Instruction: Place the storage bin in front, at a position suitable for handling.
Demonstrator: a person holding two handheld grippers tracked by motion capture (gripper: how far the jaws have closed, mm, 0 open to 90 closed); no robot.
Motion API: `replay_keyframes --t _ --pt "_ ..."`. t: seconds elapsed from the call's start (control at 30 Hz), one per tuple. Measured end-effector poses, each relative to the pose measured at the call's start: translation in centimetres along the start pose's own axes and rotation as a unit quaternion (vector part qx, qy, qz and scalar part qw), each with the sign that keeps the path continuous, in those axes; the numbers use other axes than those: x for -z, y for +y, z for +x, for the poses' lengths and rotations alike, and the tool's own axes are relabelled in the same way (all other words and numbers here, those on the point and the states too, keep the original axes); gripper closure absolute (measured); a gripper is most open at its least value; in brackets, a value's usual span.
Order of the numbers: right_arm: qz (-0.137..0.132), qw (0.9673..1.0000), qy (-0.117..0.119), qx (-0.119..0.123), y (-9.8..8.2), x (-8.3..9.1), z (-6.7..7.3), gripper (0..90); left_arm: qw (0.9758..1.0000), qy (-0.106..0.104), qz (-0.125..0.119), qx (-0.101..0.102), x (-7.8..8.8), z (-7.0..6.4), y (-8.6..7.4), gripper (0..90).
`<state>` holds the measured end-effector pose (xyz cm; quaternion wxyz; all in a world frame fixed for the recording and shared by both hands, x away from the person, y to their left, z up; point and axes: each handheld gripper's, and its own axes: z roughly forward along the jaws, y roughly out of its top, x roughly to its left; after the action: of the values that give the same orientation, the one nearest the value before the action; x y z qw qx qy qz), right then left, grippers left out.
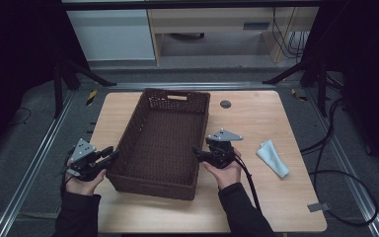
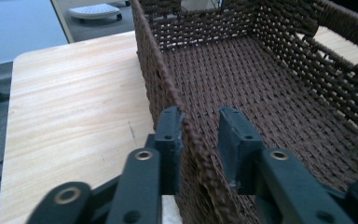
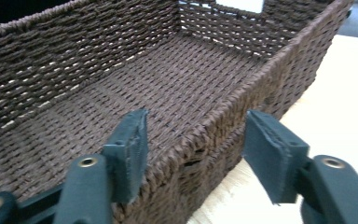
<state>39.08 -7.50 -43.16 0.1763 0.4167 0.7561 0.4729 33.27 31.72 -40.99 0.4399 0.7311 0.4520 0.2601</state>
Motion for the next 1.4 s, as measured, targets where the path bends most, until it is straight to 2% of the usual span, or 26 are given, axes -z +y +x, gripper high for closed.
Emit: replay_keyframes --t 0.07,0.17,0.23,0.3,0.5,0.6,0.67,0.7,0.77,0.87,1.0,1.07,1.1,1.17,1.2,1.27,1.37,1.4 --pt "0.003 0.9999 0.012 -0.002 0.1 -0.1 0.1 48.7 1.0 -0.002 -0.002 -0.003 0.0 0.3 0.3 66.8" --pt "0.01 0.9999 0.005 0.006 0.2 -0.1 0.3 50.3 1.0 0.004 -0.003 -0.007 -0.4 0.7 0.6 65.4" --pt "0.014 0.9999 0.005 0.008 0.3 0.0 0.3 50.8 0.9999 0.009 0.0 -0.005 -1.0 0.9 0.7 64.6" --pt "0.016 0.9998 0.004 0.009 0.3 0.0 0.2 51.2 0.9998 0.011 0.004 -0.014 -1.7 1.0 0.7 63.2" --pt "0.02 0.9997 0.0 0.009 0.3 0.4 0.2 54.3 0.9994 0.002 0.013 -0.031 -3.8 0.9 0.8 59.3" --pt "0.018 0.9997 0.006 0.012 0.2 0.8 0.1 57.0 0.9991 0.0 0.023 -0.035 -4.6 0.6 0.8 61.8" --pt "0.019 0.9997 0.005 0.017 0.2 1.2 0.2 59.1 0.9993 -0.005 0.022 -0.029 -4.6 0.5 0.9 67.7" --pt "0.018 0.9996 0.005 0.02 0.2 1.2 0.2 59.9 0.9993 -0.011 0.023 -0.026 -4.7 0.4 0.9 67.7" --pt "0.021 0.9996 0.007 0.017 0.2 1.4 0.1 59.1 0.9995 -0.012 0.02 -0.021 -4.7 0.2 0.8 68.5" --pt "0.011 0.9998 0.006 0.017 0.2 1.8 -0.4 51.3 0.9996 -0.011 0.018 -0.017 -4.7 -0.2 0.8 68.7" --pt "-0.009 0.9999 -0.011 0.005 0.4 2.1 -1.7 44.1 0.9997 -0.007 0.019 -0.016 -5.0 -0.9 0.9 68.6" --pt "-0.008 0.9998 -0.015 -0.003 0.5 1.9 -2.3 42.8 0.9996 -0.005 0.021 -0.02 -5.1 -1.3 1.0 67.8" --pt "-0.005 0.9998 -0.017 -0.006 0.4 1.8 -2.5 42.8 0.9995 -0.005 0.023 -0.022 -5.2 -1.4 1.1 66.7" --pt "-0.003 0.9998 -0.017 -0.007 0.3 1.7 -2.8 43.0 0.9994 0.002 0.025 -0.025 -5.3 -1.2 1.4 57.5" --pt "-0.003 0.9998 -0.016 -0.007 0.3 1.6 -2.8 42.9 0.9996 0.005 0.016 -0.021 -5.4 -0.9 1.5 57.5" --pt "-0.004 0.9999 -0.013 -0.004 0.2 1.2 -2.7 43.1 0.9999 -0.001 0.01 -0.008 -5.8 -0.5 1.8 51.1" --pt "0.0 0.9999 -0.013 -0.001 0.1 0.9 -2.6 42.9 0.9995 0.001 0.019 -0.024 -6.8 -0.2 1.9 49.6" --pt "0.001 0.9999 -0.013 0.002 0.1 0.6 -2.5 42.8 0.9992 0.005 0.023 -0.032 -7.1 -0.2 1.8 52.1"
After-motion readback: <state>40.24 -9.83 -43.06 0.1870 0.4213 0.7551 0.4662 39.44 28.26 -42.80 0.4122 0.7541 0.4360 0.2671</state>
